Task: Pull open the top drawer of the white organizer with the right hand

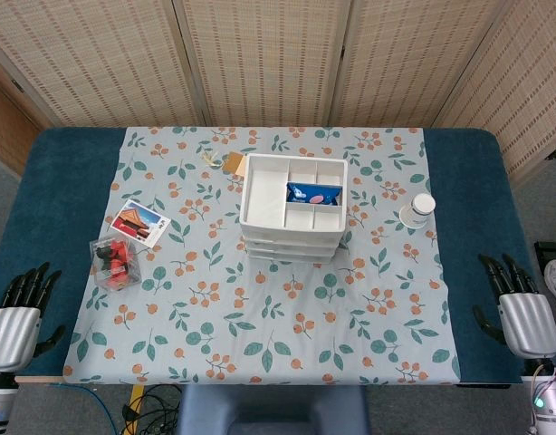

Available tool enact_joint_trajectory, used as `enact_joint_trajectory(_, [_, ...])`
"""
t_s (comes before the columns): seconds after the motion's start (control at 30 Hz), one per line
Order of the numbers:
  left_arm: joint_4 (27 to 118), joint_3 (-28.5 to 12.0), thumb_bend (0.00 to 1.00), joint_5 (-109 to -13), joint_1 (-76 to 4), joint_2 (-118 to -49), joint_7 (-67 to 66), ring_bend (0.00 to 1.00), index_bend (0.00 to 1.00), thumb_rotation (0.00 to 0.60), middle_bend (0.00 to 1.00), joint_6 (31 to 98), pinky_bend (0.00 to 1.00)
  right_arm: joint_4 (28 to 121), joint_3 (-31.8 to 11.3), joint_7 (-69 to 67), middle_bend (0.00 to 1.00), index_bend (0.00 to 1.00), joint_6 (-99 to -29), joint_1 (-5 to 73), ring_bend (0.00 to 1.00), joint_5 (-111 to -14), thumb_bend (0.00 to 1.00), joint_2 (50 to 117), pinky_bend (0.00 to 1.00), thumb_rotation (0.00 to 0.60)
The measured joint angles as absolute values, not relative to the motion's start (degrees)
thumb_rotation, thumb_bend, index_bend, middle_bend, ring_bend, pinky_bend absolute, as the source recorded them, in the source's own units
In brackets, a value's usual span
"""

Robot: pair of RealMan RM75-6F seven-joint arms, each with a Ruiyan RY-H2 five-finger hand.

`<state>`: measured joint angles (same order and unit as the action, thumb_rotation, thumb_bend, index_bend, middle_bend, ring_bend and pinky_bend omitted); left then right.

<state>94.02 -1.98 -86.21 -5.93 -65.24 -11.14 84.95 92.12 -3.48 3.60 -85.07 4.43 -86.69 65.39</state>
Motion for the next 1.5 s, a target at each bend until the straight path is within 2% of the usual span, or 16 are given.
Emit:
enact_joint_trajectory(0.4, [93.6,-2.1,0.23,-86.8,-6.4,-65.2,-10.1,0.01,0.11,0.6,0.02,84.8,0.08,98.0,-3.4,2.2,0.2,0.01,-77.9,8.9,0.07,-87.6,0.39,64.4,0.13,0.6])
enact_joint_trajectory(0.67, [93.0,-1.9,0.23,-87.4,-6.7,-64.9,-9.1,0.01,0.12,0.6,0.02,84.4,0.08,99.8,-3.6,-2.9,0.28,0.01,-70.1,14.4,0.17,-88.4,0.4,66.5,0.25,0.6])
enact_joint_trajectory(0.77, [92.8,-1.9,0.23,-87.4,-6.7,-64.8,-8.5,0.01,0.12,0.6,0.02,84.5,0.08,99.5,-3.9,-4.5,0.33,0.01,-67.3,17.0,0.25,-88.5,0.4,68.7,0.34,0.6])
enact_joint_trajectory(0.97, [92.5,-1.7,0.23,-87.9,-6.8,-64.7,-8.0,0.01,0.13,0.6,0.02,84.5,0.08,97.9,-5.5,-8.5,0.55,0.01,-61.9,21.6,0.56,-86.3,0.41,73.8,0.68,0.6])
enact_joint_trajectory(1.07, [92.3,-1.7,0.23,-87.9,-6.7,-64.6,-7.8,0.01,0.13,0.6,0.02,84.7,0.08,97.6,-6.4,-11.2,0.64,0.01,-59.4,23.7,0.67,-85.0,0.41,75.8,0.77,0.6])
enact_joint_trajectory(1.27, [92.4,-1.6,0.23,-88.1,-6.4,-64.2,-7.5,0.01,0.13,0.6,0.02,85.2,0.08,97.6,-7.9,-18.4,0.79,0.01,-55.1,26.8,0.86,-82.1,0.49,78.6,0.9,0.6])
enact_joint_trajectory(1.37, [92.5,-1.5,0.23,-88.1,-6.2,-64.0,-7.3,0.01,0.13,0.6,0.02,85.4,0.08,97.6,-8.6,-23.1,0.83,0.01,-52.7,28.0,0.91,-80.8,0.53,79.5,0.92,0.6])
enact_joint_trajectory(1.5, [92.6,-1.5,0.23,-88.2,-6.2,-63.8,-7.3,0.01,0.13,0.6,0.02,85.5,0.08,96.7,-9.7,-31.4,0.84,0.01,-48.7,30.2,0.92,-79.2,0.55,80.9,0.93,0.6])
